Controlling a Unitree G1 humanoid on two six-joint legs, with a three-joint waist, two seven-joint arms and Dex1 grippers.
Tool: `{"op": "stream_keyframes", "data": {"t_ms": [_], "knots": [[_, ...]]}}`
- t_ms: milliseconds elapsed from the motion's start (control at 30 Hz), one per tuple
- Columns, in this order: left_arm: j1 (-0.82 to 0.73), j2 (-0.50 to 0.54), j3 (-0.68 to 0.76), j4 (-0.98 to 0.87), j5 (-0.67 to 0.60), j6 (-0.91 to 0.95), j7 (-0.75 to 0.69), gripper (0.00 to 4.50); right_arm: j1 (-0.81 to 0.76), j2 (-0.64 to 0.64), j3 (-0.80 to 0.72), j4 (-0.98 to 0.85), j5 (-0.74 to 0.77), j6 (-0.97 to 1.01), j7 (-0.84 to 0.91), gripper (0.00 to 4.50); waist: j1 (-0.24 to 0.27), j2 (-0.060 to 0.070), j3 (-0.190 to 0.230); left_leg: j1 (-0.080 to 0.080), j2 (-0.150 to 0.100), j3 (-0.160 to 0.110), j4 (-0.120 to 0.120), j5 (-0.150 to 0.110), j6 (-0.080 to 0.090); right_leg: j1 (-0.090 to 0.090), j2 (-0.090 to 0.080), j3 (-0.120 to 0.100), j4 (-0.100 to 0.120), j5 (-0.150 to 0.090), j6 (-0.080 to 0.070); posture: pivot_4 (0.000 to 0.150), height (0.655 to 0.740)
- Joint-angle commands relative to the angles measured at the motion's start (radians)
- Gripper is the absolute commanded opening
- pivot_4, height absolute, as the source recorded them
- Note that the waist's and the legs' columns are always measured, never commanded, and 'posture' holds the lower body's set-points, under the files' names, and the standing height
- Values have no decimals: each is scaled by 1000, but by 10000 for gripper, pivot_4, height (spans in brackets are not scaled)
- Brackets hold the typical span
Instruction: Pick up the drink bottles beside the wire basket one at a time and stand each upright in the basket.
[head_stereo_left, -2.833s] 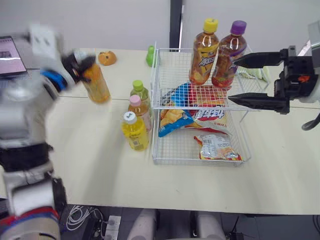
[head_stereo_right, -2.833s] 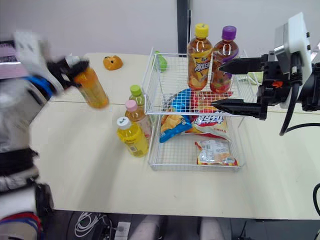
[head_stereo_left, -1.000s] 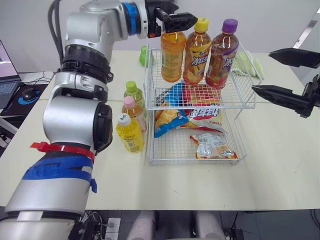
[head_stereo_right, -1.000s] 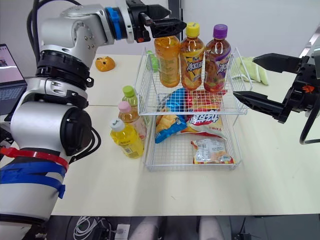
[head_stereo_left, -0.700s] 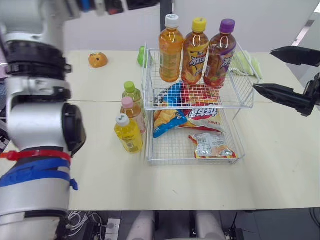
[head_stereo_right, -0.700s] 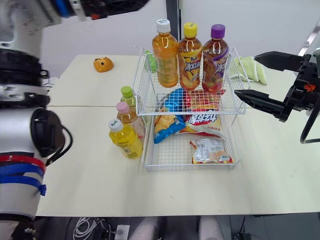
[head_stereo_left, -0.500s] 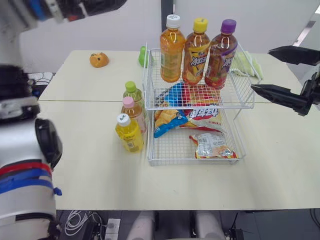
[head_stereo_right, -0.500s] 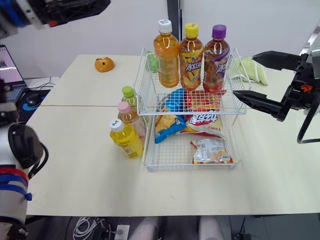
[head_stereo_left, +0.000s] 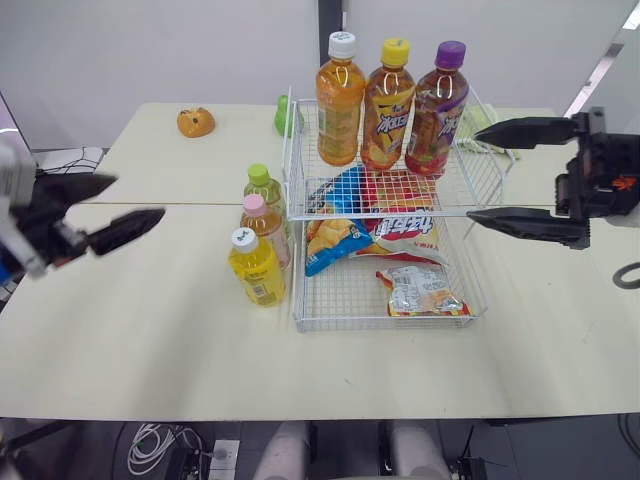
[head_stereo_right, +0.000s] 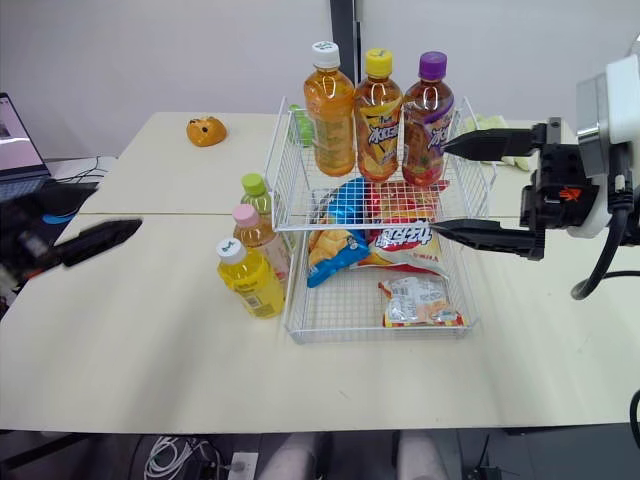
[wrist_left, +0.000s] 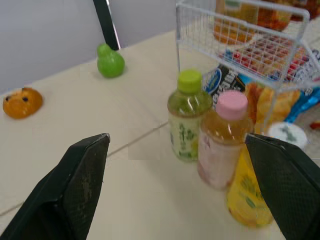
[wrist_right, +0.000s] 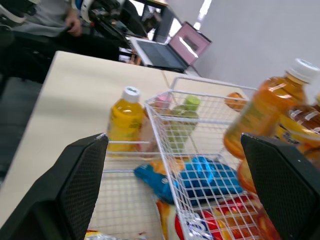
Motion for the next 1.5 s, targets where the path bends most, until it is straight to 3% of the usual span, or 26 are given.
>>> {"op": "stream_keyframes", "data": {"t_ms": [33, 167, 333, 500, 700, 967, 1067, 1333, 1500], "knots": [[90, -39, 100, -162, -158, 85, 1, 44815, -59, 11, 38, 17, 21, 12, 66, 45000, 8, 0, 0, 0, 1, 0, 0, 0, 0, 1, 0, -1, -1, 0, -1, 1500, 7400], [126, -158, 93, -301, -296, 157, 168, 44815, -75, 29, 59, 25, 8, 11, 76, 45000, 16, 0, 0, 2, 1, -1, 1, 0, 0, 4, 0, -2, -3, -1, -1, 1500, 7400], [34, -386, -60, -432, -311, 129, 534, 44815, -69, 38, 59, 25, -5, 10, 70, 45000, 30, 0, -1, 3, 1, 0, 0, 0, -1, 4, 1, -1, -2, 0, -2, 1500, 7400], [-7, -502, -299, -521, -221, 113, 795, 44815, -76, 32, 53, 22, -5, 22, 67, 45000, 32, -1, -2, 5, 1, 4, 0, -1, -1, 4, 3, 5, -2, 1, -1, 1500, 7400], [-89, -544, -511, -495, -50, 79, 1010, 44815, -80, 22, 48, 22, -8, 29, 67, 45000, 30, -1, -2, 6, 3, 7, 0, -1, -1, 4, 6, 9, -2, 1, 0, 1500, 7400], [-84, -611, -667, -463, 65, 34, 1111, 44815, -80, 21, 42, 24, -11, 31, 68, 45000, 33, -2, -2, 7, 3, 15, 0, -1, 0, 4, 7, 13, -2, 2, 1, 1500, 7400], [-76, -591, -687, -440, 110, 7, 1111, 39024, -80, 19, 41, 24, -12, 32, 68, 45000, 33, -2, -2, 7, 4, 16, 0, -1, 0, 4, 7, 13, -3, 2, 1, 1500, 7400], [-34, -613, -719, -437, 140, 0, 1105, 13720, -90, 16, 41, 32, -21, 34, 68, 45000, 34, -1, -2, 7, 4, 15, 0, -2, 0, 4, 7, 14, -3, 2, 1, 1500, 7400], [-11, -590, -653, -471, 117, -17, 1065, 13550, -92, 14, 39, 37, -26, 31, 68, 45000, 33, -2, -2, 7, 4, 15, 0, -2, 0, 4, 7, 14, -4, 2, 1, 1500, 7400]]}}
